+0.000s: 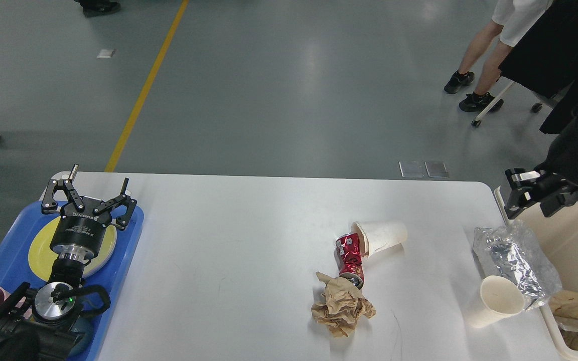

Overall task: Tidy desktop
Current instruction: 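Raise the right gripper and lower it onto the silver foil bag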

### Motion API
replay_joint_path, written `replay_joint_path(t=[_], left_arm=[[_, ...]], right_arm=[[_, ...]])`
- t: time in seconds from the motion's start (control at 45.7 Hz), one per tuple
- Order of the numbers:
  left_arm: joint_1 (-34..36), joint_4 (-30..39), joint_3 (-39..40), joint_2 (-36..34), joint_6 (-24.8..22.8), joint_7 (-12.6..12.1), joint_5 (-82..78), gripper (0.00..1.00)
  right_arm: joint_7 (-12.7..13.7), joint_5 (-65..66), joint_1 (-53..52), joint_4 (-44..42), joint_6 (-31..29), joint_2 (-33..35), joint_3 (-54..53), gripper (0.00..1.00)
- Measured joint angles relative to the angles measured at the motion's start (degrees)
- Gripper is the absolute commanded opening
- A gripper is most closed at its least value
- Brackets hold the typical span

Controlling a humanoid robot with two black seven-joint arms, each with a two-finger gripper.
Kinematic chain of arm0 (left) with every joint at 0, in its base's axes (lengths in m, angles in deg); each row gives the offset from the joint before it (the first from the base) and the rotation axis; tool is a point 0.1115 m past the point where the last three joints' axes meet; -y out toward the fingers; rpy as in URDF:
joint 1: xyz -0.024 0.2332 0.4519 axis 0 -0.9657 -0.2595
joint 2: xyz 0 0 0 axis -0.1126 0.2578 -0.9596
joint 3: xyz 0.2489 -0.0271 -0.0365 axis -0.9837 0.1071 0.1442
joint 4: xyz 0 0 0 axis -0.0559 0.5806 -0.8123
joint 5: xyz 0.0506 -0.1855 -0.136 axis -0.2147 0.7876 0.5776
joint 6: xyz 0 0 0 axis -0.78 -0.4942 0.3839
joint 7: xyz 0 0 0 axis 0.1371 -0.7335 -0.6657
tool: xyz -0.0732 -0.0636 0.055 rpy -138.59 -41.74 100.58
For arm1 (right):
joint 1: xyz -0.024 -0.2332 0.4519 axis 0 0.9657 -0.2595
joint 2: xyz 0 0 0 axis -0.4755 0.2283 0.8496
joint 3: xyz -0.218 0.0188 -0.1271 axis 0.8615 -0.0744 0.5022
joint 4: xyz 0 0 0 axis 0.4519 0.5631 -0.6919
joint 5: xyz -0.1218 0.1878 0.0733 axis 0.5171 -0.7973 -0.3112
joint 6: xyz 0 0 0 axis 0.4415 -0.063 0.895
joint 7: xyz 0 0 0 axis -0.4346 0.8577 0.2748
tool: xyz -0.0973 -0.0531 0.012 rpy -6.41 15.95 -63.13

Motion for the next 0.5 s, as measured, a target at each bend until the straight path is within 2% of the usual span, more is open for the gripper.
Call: replay_joint_path(t=[0.109,0.35,0.504], left_arm=[[0.0,0.0,0.0,0.0,0.0,0.0,0.0,0.97],[0.0,0.0,0.0,0.0,-0.1,0.0,0.0,0.97],[0.0,0.1,0.0,0.0,-0.1,0.0,0.0,0.97]], right_arm=[[0.1,0.4,3.7,-0.3,4.8,-0.2,-0.4,1.00],[0.0,1.1,17.9,-4.5,22.3,-0.2,-3.6,0.99],[-0.9,5.6,29.4,-13.0,25.4,-0.2,-5.5,0.99]])
